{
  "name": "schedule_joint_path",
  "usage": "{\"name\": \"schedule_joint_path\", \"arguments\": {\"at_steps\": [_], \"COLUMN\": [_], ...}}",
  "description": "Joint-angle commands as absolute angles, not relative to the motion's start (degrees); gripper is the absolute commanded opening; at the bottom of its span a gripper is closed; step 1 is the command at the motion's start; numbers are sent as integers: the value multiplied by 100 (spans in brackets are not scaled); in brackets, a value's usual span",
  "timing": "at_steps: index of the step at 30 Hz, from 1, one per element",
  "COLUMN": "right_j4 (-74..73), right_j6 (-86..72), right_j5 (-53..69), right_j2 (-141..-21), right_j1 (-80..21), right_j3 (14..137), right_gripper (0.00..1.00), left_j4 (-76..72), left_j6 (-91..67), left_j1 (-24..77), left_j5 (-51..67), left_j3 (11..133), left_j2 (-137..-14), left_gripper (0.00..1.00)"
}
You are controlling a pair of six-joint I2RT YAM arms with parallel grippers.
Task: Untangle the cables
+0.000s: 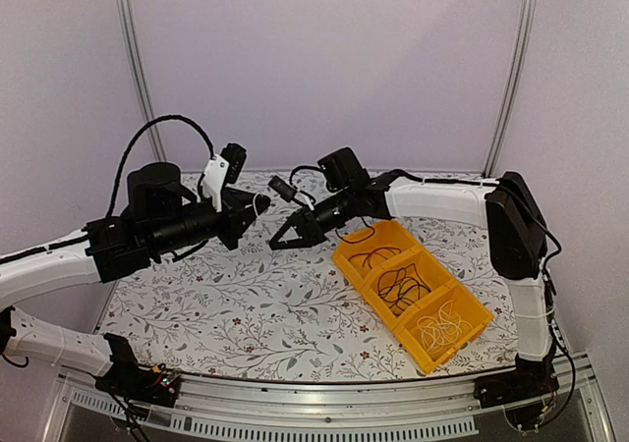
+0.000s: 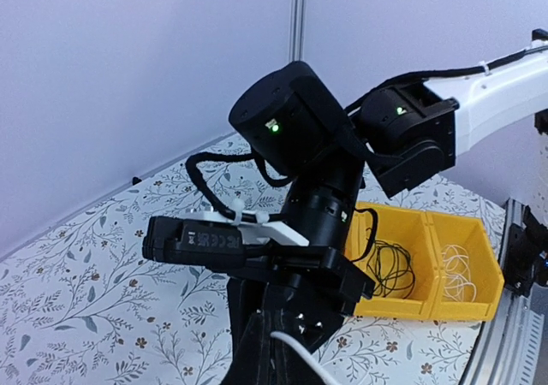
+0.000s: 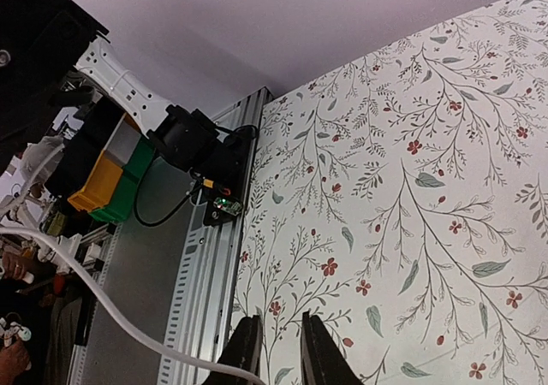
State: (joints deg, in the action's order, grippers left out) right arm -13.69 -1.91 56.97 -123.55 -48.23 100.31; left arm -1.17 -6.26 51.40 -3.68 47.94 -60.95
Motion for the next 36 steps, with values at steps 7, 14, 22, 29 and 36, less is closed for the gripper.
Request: {"name": "schedule_joint_path", "arguments": {"at_steps": [7,14,22,29,36], "right_j4": [-1125,-1245,-1569,-2396,-2832], "right_j6": [-432,-323,-105,990,1963], "right_j5": [5565,5363,4806,4172,3968], "right_j2": [-12766,-13107,-13263,-12753,-11138], "right_j1": [-4848,-4847,-4845,-4803,-4700], "right_j3": [9617,9600,9715,9517,8638], "right_gripper": [16,6,12,35,39], "left_j4": [-149,445,427,489,381], "left_j6": [-530,-368,-380,-371,-255], "left_j1": [5329,5394,5445,5445,5443], "left_j5": [-758,-856,-971,-1501,-1711], "left_j3": [5544,6311,6268,6196,6054], "left_j2": [-5424,-5298,-5079,-4860,-4909], "left_gripper": [0,0,0,0,0]}}
